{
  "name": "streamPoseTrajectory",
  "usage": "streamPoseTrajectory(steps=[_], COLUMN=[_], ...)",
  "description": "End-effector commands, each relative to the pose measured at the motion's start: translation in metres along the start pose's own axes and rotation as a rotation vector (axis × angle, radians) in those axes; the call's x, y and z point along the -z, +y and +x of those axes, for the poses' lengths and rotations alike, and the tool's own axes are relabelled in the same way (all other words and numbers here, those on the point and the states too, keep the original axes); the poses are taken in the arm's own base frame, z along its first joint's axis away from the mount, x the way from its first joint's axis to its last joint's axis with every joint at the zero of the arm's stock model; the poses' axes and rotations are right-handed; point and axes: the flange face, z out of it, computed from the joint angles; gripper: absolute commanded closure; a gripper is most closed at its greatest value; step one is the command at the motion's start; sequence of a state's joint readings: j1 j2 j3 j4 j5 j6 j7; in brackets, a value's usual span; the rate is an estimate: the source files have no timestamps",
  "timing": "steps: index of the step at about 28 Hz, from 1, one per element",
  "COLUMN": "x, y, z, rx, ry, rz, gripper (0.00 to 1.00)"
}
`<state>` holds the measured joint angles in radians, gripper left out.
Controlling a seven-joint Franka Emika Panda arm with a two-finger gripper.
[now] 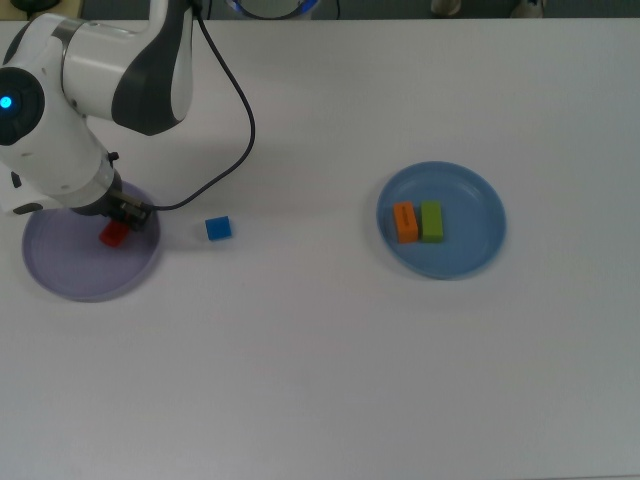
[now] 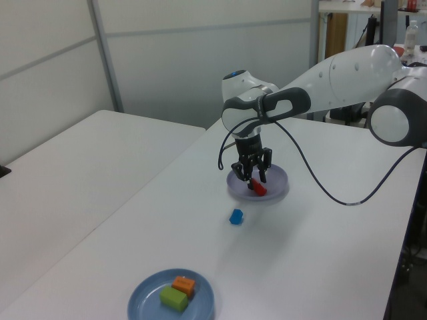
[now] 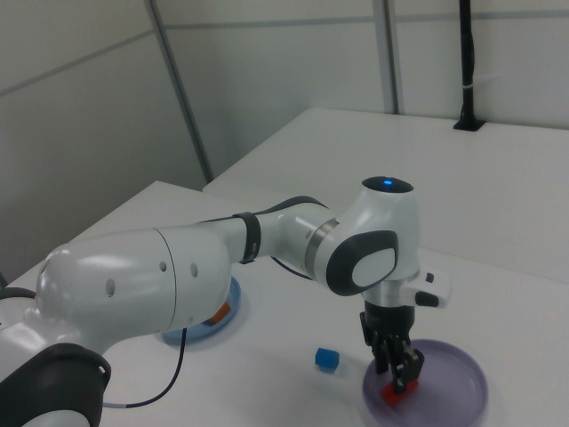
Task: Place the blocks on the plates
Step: 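Carry the red block onto the lavender plate and release, then move the gripper to the blue block and grasp it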
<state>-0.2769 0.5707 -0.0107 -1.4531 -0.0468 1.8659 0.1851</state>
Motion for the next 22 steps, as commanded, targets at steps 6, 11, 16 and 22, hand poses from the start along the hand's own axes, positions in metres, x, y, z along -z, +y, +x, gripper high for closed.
streamPoseTrajectory(steps=[6,11,16,22], x=[0.013,0.022,0.020,0.014], y=[-0.007,-0.033,-0.089,-0.131], z=[-0.005,-0.017,-0.039,-0.054], rx=[0.009,0.063,0.268,0.401], ry=[0.017,0.002,-0.048,-0.061], rz=[0.020,0.033,0.010,-0.038], gripper=[0.00,0.00,0.00,0.00])
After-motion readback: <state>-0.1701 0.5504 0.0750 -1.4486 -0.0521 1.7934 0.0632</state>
